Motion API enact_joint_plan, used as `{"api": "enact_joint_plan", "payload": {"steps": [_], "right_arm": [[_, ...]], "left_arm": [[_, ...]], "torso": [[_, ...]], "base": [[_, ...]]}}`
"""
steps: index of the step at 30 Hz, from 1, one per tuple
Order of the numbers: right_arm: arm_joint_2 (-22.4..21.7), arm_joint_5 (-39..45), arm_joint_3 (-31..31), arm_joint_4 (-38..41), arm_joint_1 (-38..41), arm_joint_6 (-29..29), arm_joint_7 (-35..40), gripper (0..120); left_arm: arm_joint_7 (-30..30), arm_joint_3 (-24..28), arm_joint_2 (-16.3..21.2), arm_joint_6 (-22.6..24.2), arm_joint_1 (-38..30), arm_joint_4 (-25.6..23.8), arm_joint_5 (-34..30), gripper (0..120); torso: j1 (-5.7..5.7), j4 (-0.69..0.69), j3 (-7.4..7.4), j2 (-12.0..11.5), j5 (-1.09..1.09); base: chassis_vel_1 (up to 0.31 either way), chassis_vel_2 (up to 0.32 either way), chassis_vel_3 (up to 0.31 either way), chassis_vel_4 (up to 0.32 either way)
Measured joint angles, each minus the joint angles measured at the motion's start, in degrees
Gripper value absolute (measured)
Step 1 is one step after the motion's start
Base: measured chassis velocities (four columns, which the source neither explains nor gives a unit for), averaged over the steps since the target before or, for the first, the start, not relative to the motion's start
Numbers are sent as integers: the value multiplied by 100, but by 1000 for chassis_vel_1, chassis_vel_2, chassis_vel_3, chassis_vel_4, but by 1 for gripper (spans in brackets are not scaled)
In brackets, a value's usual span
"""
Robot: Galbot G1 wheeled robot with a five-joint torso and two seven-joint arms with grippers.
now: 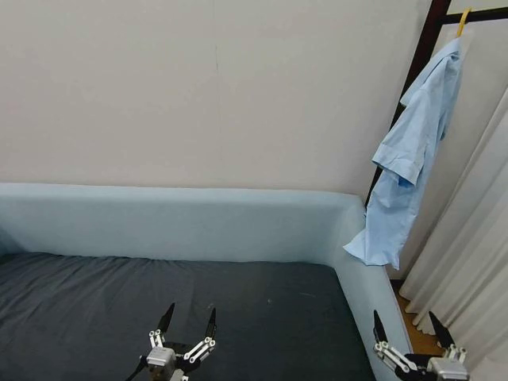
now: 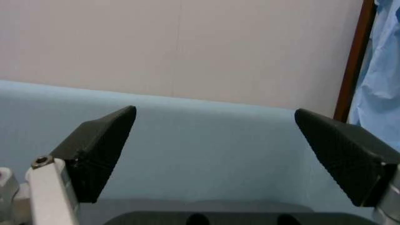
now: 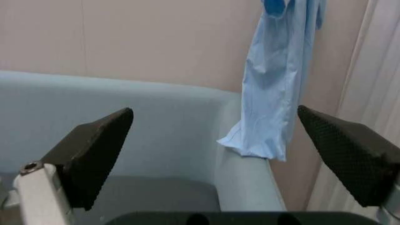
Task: Pick up the clothes from the sofa and hang them on the clothes hanger.
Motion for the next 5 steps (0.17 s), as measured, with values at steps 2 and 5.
{"api": "enact_joint_plan", "payload": {"steps": [2, 5], "right_arm": [[81, -76, -52, -80, -47, 116, 0, 100], [182, -147, -129, -195, -94, 274, 4, 100]], "left_arm": [[-1, -19, -6, 0, 3, -9, -4, 100], [-4, -35, -6, 0, 3, -11, -12, 100]], "torso": [[0, -1, 0, 0, 0], [0, -2, 0, 0, 0]], "base": [[0, 0, 0, 0], [0, 0, 0, 0]]}}
